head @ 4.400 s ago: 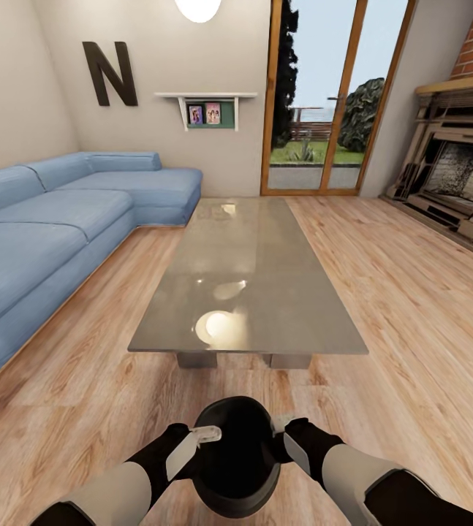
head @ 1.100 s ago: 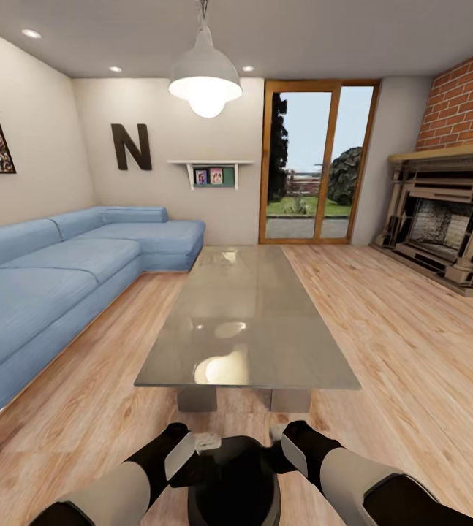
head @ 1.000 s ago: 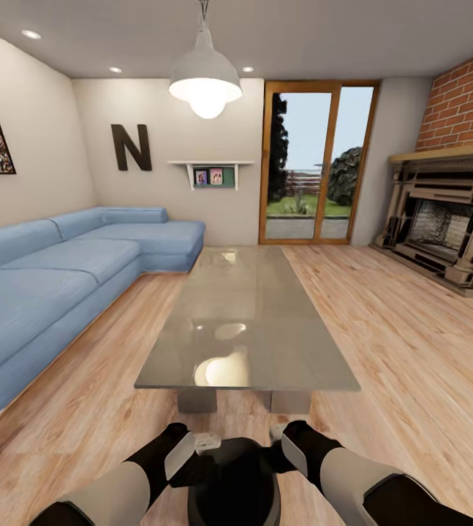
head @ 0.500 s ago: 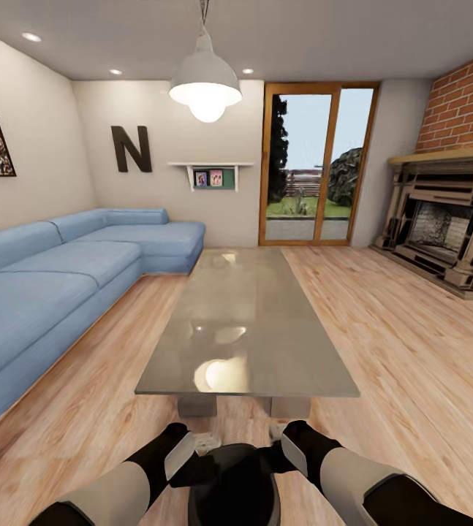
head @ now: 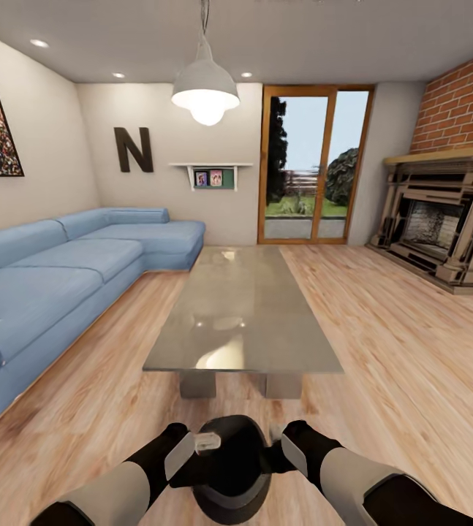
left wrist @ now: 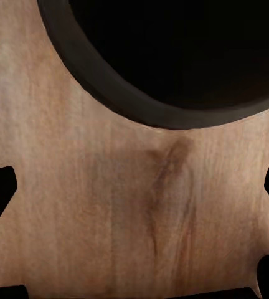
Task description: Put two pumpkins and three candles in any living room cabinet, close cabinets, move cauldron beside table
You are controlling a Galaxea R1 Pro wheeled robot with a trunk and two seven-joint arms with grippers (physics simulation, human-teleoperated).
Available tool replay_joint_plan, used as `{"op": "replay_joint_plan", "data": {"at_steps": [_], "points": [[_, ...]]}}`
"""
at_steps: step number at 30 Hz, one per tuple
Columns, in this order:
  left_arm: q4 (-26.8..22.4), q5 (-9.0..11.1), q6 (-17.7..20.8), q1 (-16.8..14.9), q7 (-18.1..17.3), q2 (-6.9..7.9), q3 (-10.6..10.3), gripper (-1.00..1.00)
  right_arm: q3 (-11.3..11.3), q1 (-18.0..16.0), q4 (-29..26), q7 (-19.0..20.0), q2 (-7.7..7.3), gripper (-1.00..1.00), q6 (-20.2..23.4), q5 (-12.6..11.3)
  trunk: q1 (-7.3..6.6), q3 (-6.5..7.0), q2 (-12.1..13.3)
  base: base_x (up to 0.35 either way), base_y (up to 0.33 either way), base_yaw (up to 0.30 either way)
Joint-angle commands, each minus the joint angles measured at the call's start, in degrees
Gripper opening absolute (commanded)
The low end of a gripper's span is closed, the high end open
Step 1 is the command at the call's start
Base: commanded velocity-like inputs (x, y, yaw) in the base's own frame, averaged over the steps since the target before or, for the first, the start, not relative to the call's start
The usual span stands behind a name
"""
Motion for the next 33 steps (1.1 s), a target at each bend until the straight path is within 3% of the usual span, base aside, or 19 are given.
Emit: {"op": "replay_joint_plan", "data": {"at_steps": [1,14,21,27,29,32,33], "points": [[-0.1,0.6,0.2,0.0,0.4,0.03,-0.4,1.00,0.5,0.0,0.0,0.1,0.00,1.00,0.2,-0.3,-0.04,-0.06,0.0,-0.309,-0.002,0.000],[-0.1,0.6,0.1,0.0,0.4,0.18,-0.3,1.00,0.5,0.0,0.1,0.0,0.00,1.00,0.3,-0.3,-0.04,-0.06,0.0,-0.284,0.000,0.000],[0.6,0.6,0.1,0.0,0.4,2.46,-0.2,1.00,0.5,0.0,0.1,0.0,0.00,1.00,0.3,-0.3,-1.14,0.84,2.0,-0.029,0.000,0.000],[4.4,0.8,-0.1,0.0,0.3,4.85,-0.1,1.00,0.5,0.0,0.2,0.1,0.00,1.00,0.2,-0.3,-2.46,1.92,4.4,-0.001,0.000,0.000],[5.1,0.9,-0.1,0.0,0.2,5.73,-0.1,1.00,0.6,0.0,0.2,0.2,-0.80,1.00,0.1,-0.3,-2.90,2.28,5.2,0.000,0.000,0.000],[6.9,1.0,-0.3,0.0,-0.1,7.47,0.0,1.00,0.6,0.0,0.5,0.2,-3.67,1.00,0.0,-0.1,-3.56,2.81,6.4,0.000,0.000,0.000],[7.3,1.1,-0.4,0.0,-0.2,7.57,0.0,1.00,0.7,0.0,0.6,0.2,-3.99,1.00,0.0,-0.1,-3.78,2.99,6.8,0.000,0.000,0.000]]}}
